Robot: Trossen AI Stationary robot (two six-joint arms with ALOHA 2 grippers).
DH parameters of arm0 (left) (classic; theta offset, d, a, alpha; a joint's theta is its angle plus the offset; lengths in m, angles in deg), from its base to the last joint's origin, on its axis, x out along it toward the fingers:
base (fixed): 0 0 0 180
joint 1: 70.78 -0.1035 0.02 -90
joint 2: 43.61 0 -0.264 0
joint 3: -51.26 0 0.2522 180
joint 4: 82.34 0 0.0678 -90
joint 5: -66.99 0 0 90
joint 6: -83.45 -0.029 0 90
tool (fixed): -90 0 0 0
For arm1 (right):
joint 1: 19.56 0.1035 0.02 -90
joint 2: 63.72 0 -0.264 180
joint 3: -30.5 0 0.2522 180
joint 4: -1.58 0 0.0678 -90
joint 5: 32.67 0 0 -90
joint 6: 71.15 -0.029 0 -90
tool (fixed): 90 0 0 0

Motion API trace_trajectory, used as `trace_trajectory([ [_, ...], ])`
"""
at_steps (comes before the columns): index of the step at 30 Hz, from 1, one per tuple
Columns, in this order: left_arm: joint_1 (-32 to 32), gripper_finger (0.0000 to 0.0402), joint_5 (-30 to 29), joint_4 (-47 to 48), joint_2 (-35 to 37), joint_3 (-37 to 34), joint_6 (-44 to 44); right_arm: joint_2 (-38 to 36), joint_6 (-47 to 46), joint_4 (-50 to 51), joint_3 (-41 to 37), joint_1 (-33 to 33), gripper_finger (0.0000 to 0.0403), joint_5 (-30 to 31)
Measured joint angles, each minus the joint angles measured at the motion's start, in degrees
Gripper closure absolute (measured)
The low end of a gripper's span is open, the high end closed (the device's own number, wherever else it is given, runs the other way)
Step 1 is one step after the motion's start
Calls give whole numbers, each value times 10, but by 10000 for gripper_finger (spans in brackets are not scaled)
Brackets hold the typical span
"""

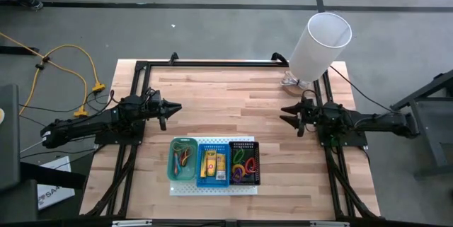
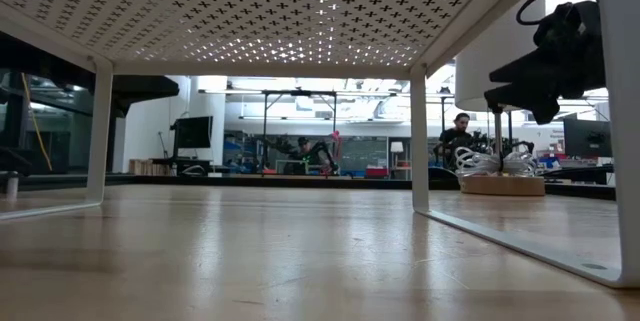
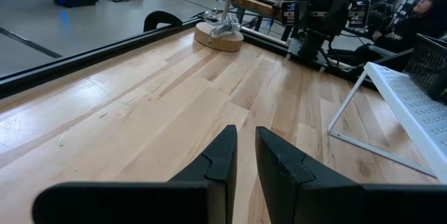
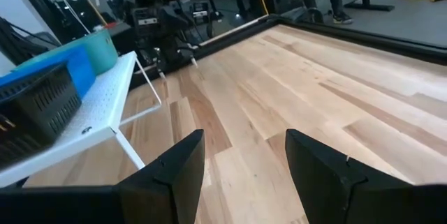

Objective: Pick & Place Office Desk Supplies
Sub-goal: Return to Home Position

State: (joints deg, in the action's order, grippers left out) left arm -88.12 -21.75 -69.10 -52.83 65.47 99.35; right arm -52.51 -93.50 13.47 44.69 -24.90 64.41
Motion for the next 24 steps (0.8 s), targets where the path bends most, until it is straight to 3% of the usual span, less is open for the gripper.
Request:
trace_trajectory([
  [24,0,351,0,0,0,0,0,2,1,4,-1,0,215,-29],
])
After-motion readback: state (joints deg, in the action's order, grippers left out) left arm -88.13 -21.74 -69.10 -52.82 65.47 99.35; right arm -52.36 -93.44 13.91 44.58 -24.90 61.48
